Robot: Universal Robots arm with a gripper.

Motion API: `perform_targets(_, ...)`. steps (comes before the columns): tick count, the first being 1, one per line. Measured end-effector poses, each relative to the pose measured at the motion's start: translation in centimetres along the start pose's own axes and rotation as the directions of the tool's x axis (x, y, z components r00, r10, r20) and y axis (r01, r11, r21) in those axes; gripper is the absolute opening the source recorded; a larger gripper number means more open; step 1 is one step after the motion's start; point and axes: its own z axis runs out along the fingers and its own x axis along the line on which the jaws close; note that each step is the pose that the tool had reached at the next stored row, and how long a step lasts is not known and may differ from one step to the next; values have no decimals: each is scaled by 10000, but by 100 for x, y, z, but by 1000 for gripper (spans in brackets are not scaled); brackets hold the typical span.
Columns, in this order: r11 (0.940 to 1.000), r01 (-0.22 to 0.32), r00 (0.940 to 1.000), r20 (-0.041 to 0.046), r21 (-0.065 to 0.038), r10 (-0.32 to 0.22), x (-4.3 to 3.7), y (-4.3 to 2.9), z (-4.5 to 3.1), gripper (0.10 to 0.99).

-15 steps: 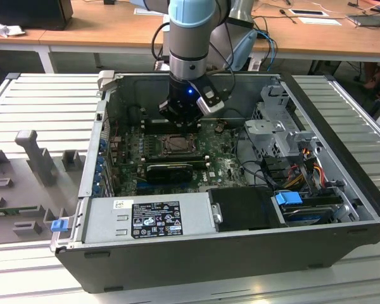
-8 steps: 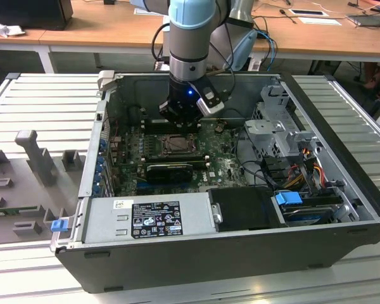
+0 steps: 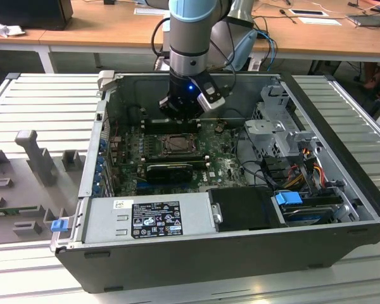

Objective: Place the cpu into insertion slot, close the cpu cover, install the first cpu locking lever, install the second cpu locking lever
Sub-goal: 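Install the first cpu locking lever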

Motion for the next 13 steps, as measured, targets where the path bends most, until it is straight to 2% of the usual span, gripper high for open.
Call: perform_targets(13, 10000, -1, 10000, -2, 18, 1, 3, -24, -2, 106)
